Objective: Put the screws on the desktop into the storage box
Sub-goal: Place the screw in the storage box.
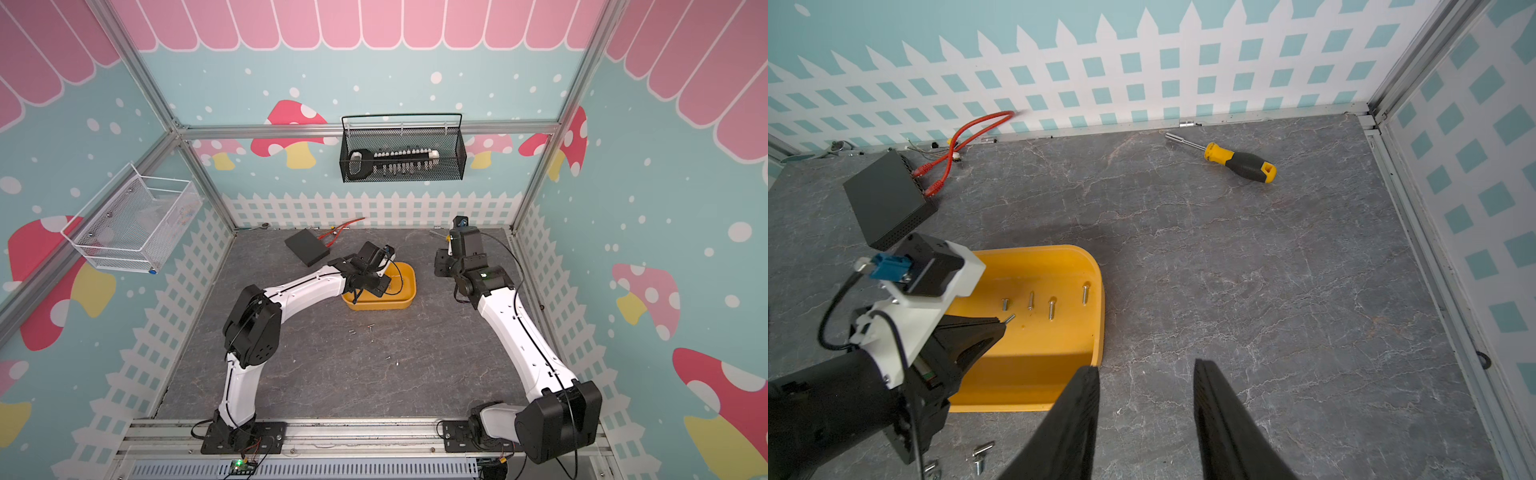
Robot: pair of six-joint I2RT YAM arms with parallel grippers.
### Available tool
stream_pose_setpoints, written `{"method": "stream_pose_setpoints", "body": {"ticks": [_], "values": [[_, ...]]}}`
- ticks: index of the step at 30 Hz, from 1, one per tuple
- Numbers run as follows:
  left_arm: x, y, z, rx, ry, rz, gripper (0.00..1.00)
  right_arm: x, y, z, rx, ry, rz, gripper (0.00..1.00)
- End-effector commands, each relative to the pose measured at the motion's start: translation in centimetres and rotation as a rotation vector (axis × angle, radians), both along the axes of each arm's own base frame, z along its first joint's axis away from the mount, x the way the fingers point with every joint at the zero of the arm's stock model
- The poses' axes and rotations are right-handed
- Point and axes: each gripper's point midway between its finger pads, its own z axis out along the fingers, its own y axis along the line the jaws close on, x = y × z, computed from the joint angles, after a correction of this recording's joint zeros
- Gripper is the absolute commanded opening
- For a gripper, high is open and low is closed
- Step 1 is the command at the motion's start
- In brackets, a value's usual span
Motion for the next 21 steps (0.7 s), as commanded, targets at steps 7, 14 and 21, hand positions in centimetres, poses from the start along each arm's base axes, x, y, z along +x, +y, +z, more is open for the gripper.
{"method": "stream_pose_setpoints", "body": {"ticks": [7,14,21], "values": [[0.6,-1.4,-1.9,-0.005,0.037,-0.028,0.0,0.2,0.0,-1.0,0.007,0.015,-0.005,0.43],[0.8,-1.7,-3.7,0.011,0.065,-0.033,0.0,0.3,-0.1,-1.0,-0.005,0.014,-0.003,0.43],[1.4,-2.0,-4.9,0.024,0.08,-0.032,0.0,0.2,-0.1,-1.3,-0.01,0.021,-0.003,0.44]]}}
